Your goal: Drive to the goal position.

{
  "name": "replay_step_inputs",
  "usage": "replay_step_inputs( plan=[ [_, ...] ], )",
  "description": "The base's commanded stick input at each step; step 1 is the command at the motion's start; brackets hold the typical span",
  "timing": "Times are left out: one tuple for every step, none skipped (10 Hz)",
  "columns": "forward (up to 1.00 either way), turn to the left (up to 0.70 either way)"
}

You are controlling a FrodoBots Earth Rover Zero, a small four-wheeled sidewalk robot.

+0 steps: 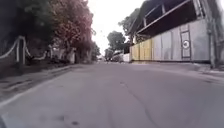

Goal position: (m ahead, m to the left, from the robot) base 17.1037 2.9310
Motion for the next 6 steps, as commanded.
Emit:
replay_step_inputs(
  plan=[
    [1.0,0.0],
    [1.0,0.0],
    [1.0,0.0],
    [1.0,0.0],
    [1.0,0.0],
    [1.0,0.0]
  ],
)
